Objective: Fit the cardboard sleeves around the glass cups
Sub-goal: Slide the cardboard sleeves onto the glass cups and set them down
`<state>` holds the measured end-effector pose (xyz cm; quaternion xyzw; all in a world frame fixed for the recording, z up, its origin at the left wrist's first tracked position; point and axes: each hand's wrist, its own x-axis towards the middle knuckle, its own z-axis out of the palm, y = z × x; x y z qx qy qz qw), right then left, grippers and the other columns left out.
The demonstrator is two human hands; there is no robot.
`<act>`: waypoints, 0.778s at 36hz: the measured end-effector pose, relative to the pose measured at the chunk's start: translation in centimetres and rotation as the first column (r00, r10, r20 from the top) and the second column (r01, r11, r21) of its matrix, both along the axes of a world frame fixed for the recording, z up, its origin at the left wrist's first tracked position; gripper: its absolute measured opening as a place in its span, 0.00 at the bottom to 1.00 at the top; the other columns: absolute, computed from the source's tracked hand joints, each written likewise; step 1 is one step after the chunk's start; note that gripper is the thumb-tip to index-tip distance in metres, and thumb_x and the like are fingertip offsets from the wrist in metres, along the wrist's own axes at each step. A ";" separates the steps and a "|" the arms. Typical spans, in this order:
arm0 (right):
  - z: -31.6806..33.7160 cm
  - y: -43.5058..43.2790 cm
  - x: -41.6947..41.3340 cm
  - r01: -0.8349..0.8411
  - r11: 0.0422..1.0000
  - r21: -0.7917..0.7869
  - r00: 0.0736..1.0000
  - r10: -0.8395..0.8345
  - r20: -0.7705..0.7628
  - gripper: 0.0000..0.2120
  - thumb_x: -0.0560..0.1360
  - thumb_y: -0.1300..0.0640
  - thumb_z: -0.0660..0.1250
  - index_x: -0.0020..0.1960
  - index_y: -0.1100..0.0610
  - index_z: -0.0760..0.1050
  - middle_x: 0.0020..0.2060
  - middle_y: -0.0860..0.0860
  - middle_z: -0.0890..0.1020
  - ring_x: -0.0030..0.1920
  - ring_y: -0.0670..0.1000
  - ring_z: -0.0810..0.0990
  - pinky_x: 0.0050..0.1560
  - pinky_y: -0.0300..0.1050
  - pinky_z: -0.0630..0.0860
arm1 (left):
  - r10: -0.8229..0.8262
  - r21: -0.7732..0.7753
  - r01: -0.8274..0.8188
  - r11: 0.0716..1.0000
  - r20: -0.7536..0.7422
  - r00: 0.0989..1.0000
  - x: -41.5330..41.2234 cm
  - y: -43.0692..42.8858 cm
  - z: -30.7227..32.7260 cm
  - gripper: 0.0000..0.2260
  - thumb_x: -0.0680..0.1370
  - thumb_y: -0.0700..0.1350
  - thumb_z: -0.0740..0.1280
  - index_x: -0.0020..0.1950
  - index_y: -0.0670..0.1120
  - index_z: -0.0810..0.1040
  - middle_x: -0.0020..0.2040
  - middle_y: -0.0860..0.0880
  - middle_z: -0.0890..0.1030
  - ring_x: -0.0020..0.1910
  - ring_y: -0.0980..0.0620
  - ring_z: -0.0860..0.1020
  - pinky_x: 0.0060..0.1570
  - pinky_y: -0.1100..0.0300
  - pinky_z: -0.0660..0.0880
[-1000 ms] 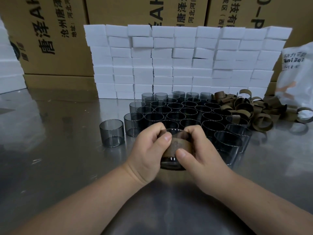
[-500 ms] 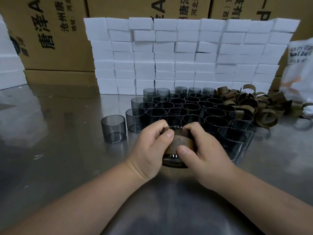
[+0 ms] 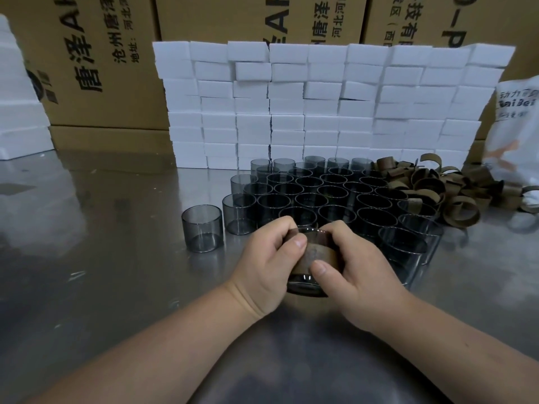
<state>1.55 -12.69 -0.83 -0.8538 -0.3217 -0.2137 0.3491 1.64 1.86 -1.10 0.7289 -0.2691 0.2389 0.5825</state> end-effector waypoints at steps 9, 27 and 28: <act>0.2 0.0 -0.1 0.013 1.000 0.015 0.999 -0.012 -0.037 0.18 0.62 0.35 0.54 0.42 0.47 0.66 0.32 0.45 0.73 0.35 0.45 0.72 0.34 0.43 0.68 | 0.008 0.019 -0.008 1.000 0.003 1.000 0.0 -0.1 -0.1 0.15 0.68 0.55 0.57 0.32 0.44 0.65 0.29 0.49 0.65 0.30 0.54 0.64 0.31 0.59 0.62; -0.3 0.4 -0.2 0.063 0.997 0.042 0.995 -0.059 -0.082 0.18 0.62 0.33 0.51 0.43 0.44 0.65 0.33 0.43 0.73 0.36 0.42 0.72 0.35 0.40 0.66 | 0.017 -0.013 -0.017 1.000 -0.030 0.999 0.2 0.1 -0.5 0.12 0.68 0.55 0.58 0.32 0.47 0.65 0.27 0.57 0.66 0.29 0.59 0.64 0.31 0.65 0.62; -0.4 0.5 -0.2 0.052 0.996 0.068 0.993 -0.045 -0.105 0.17 0.63 0.33 0.51 0.44 0.42 0.65 0.35 0.42 0.74 0.37 0.42 0.73 0.37 0.41 0.67 | 0.022 -0.015 -0.023 1.000 -0.026 0.999 0.2 0.1 -0.5 0.12 0.68 0.55 0.58 0.32 0.47 0.65 0.28 0.57 0.67 0.29 0.59 0.64 0.32 0.65 0.62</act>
